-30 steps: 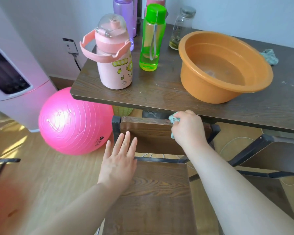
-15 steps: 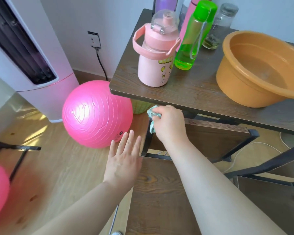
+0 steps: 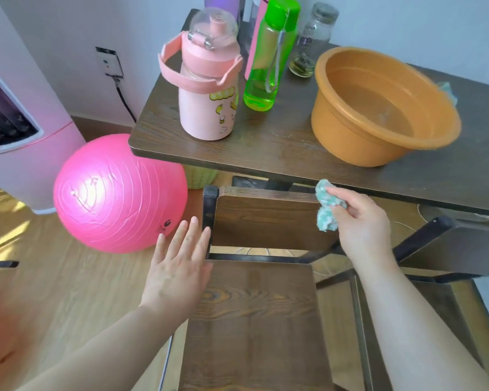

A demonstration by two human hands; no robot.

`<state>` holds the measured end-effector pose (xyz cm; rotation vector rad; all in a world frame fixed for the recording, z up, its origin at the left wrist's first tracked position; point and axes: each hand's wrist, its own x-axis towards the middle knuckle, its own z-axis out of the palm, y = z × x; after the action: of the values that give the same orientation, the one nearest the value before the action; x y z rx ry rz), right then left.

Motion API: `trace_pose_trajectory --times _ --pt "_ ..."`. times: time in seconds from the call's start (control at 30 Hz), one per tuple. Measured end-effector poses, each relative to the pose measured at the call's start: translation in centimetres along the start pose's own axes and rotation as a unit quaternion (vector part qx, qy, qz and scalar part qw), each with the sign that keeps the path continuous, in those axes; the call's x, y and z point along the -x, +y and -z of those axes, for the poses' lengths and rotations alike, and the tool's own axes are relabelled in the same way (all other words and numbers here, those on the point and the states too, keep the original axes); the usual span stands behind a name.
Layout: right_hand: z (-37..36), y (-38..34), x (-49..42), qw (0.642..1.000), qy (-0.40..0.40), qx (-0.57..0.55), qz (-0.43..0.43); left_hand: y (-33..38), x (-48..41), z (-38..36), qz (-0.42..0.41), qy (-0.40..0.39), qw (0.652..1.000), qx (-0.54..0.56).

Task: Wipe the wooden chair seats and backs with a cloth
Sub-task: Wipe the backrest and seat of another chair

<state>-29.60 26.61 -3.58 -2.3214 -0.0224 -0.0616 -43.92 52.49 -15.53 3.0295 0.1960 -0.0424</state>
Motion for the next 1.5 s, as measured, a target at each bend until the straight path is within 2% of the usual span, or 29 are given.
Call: trace_pose_trajectory --times 0.13,0.27,0.5,0.7,0.93,1.07,1.2,1.4,1.5 --pt "5.4 4.3 -2.2 0.992 0.092 0.069 -0.059 1.4 0.1 -1.0 0.004 -0.013 1.000 -0.006" --pt "5.2 7.2 -2.1 0.989 0.106 0.065 -0.085 2.0 -0.1 -1.4 0.013 -0.024 0.999 -0.019" --pt "-0.9 7.5 -0.6 0.978 0.176 -0.057 -0.095 1.5 -0.4 -1.9 0.023 -0.036 0.999 -0.014" --pt "-5.9 5.6 1.1 0.951 0.231 -0.181 -0.100 0.3 0.0 -2.1 0.037 -0.042 0.998 0.006" --pt "-14.0 2.3 4.9 0.957 0.189 -0.196 -0.104 -1.4 0.6 -1.6 0.050 -0.075 0.996 0.015" --pt "-19.2 -0.5 7.4 0.968 0.124 -0.211 -0.050 -2.1 1.1 -1.2 0.050 -0.090 0.995 0.002" --pt "-23.3 -1.6 8.6 0.980 0.090 -0.176 0.000 -2.9 1.6 -2.0 0.050 -0.097 0.994 0.008" --pt "-21.1 1.7 9.7 0.985 0.048 -0.165 0.012 -1.6 1.9 -3.3 0.047 -0.143 0.989 0.000" --pt "-17.0 7.8 9.4 0.978 0.104 -0.159 -0.085 -0.3 1.9 -3.6 0.031 -0.168 0.985 -0.006"
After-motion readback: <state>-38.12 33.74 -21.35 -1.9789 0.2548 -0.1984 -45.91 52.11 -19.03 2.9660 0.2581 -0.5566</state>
